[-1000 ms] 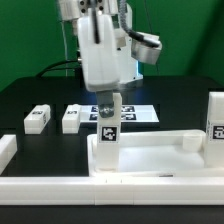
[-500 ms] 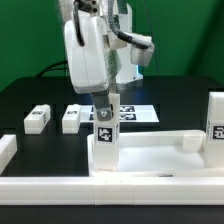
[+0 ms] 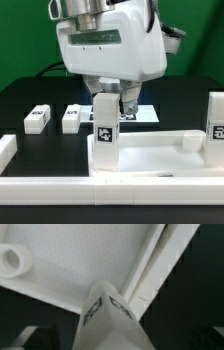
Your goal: Assemble desk
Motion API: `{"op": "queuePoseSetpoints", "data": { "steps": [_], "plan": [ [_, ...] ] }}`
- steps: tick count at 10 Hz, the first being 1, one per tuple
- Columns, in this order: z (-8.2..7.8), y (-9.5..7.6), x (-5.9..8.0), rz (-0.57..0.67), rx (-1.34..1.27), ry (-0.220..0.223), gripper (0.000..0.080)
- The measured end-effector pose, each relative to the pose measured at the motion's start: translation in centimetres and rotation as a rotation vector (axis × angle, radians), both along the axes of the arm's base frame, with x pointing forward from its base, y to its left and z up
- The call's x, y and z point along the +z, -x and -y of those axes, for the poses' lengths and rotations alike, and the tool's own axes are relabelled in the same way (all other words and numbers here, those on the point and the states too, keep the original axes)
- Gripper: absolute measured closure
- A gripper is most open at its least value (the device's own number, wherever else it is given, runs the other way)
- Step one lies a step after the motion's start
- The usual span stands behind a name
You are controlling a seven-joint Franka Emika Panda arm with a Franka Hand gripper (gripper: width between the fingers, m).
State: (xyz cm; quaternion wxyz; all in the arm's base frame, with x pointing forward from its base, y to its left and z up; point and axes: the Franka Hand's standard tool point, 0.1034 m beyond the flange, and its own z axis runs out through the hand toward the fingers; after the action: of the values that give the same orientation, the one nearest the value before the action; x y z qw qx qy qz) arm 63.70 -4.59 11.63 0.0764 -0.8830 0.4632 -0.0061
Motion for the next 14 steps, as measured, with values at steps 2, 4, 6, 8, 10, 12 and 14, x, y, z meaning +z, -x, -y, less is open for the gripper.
{"op": "queuePoseSetpoints", "data": {
  "steps": [2,4,6,8,10,12,14],
  "plan": [
    [0.7,0.2,-0.5,0.041,0.394,0.042,0.0150],
    [1.3,0.3,-1.1,0.060,0.461,0.053,0.0178],
    [1.2,0.3,-1.1,0.055,0.423,0.049,0.0360],
    [1.4,0.4,-1.2,0.034,0.261,0.037,0.0508],
    [1.4,0.3,-1.0,0.006,0.050,0.016,0.0508],
    [1.6,0.5,-0.9,-0.063,-0.340,-0.047,0.0508],
    [1.0,0.0,-1.0,-0.100,-0.688,-0.116,0.0508]
  ]
}}
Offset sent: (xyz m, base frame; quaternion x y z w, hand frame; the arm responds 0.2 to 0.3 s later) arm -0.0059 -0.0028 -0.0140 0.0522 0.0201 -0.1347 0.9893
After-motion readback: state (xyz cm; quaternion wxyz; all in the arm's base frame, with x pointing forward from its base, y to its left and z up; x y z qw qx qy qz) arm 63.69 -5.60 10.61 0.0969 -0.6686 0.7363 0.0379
